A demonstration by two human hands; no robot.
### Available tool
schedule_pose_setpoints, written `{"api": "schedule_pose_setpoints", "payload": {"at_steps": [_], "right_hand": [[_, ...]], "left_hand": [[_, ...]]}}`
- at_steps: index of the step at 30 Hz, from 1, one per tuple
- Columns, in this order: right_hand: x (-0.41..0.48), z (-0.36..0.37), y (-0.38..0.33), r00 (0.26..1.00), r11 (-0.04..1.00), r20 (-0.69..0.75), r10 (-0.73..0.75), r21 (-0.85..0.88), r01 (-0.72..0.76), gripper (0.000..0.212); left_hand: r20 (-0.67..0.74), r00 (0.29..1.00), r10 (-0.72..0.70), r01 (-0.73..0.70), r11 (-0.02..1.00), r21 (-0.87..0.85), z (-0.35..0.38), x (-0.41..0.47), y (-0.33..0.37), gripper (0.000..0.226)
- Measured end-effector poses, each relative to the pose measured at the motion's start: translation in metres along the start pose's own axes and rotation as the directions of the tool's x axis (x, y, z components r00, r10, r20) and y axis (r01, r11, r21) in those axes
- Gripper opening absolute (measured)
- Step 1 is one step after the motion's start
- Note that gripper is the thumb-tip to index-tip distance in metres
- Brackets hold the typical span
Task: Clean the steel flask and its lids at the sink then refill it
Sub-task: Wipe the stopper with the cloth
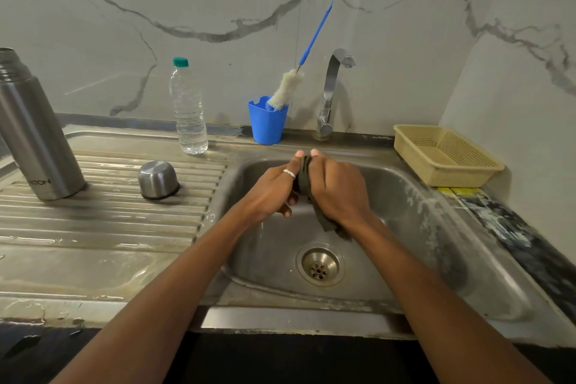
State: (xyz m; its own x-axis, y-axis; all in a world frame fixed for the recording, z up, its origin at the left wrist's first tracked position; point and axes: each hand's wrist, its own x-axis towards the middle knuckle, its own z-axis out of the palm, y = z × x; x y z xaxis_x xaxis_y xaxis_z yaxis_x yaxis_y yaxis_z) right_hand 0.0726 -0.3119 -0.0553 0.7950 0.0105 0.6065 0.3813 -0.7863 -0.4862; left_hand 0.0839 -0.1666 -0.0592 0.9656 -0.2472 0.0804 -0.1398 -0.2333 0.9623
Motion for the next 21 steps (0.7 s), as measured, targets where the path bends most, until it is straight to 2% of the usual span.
{"api": "schedule_pose_setpoints", "payload": {"at_steps": [2,3,5,7,9,10,12,13,15,17,19,21], "right_hand": [[0.000,0.004,0.001,0.998,0.997,-0.009,-0.061,-0.051,0.060,0.047],[0.001,0.006,0.002,1.000,1.000,0.008,-0.010,0.009,0.010,0.053],[0.003,0.010,0.001,0.975,0.948,0.113,0.193,0.234,-0.214,0.062],[0.006,0.011,0.000,0.861,0.754,0.334,0.385,0.424,-0.502,0.060],[0.008,0.004,0.001,0.709,0.510,0.544,0.448,0.496,-0.703,0.048],[0.009,0.000,0.001,0.676,0.445,0.583,0.450,0.510,-0.736,0.045],[0.010,-0.003,0.001,0.662,0.386,0.576,0.479,0.539,-0.749,0.047],[0.011,-0.003,-0.001,0.668,0.394,0.549,0.502,0.543,-0.742,0.051],[0.011,-0.004,-0.007,0.731,0.508,0.464,0.500,0.526,-0.682,0.057],[0.010,-0.004,-0.010,0.809,0.619,0.408,0.423,0.522,-0.587,0.050],[0.010,-0.006,-0.013,0.837,0.591,0.432,0.337,0.595,-0.545,0.032],[0.011,-0.008,-0.015,0.833,0.546,0.472,0.289,0.634,-0.548,0.025]], "left_hand": [[0.038,0.999,-0.012,0.013,0.999,-0.050,-0.002,0.000,-0.003,0.058],[0.050,0.999,0.003,0.000,0.998,-0.068,-0.002,0.000,-0.005,0.055],[0.070,0.994,0.078,-0.073,0.995,-0.073,-0.004,0.001,-0.009,0.047],[0.085,0.986,0.143,-0.141,0.989,-0.034,-0.005,0.000,-0.009,0.045],[0.091,0.983,0.160,-0.163,0.986,0.028,-0.005,0.001,-0.011,0.062],[0.102,0.982,0.159,-0.163,0.986,0.029,-0.004,0.001,-0.011,0.067],[0.098,0.985,0.141,-0.135,0.988,-0.074,-0.003,0.002,-0.011,0.064],[0.095,0.986,0.136,-0.121,0.982,-0.148,-0.003,0.004,-0.012,0.055],[0.071,0.989,0.127,-0.101,0.951,-0.293,-0.004,0.006,-0.009,0.039],[0.010,0.998,0.064,-0.053,0.895,-0.442,-0.006,0.008,-0.008,0.043],[-0.045,0.999,-0.016,-0.012,0.822,-0.570,-0.007,0.010,-0.005,0.047],[-0.076,0.994,-0.078,0.012,0.770,-0.637,-0.008,0.012,-0.006,0.045]]}}
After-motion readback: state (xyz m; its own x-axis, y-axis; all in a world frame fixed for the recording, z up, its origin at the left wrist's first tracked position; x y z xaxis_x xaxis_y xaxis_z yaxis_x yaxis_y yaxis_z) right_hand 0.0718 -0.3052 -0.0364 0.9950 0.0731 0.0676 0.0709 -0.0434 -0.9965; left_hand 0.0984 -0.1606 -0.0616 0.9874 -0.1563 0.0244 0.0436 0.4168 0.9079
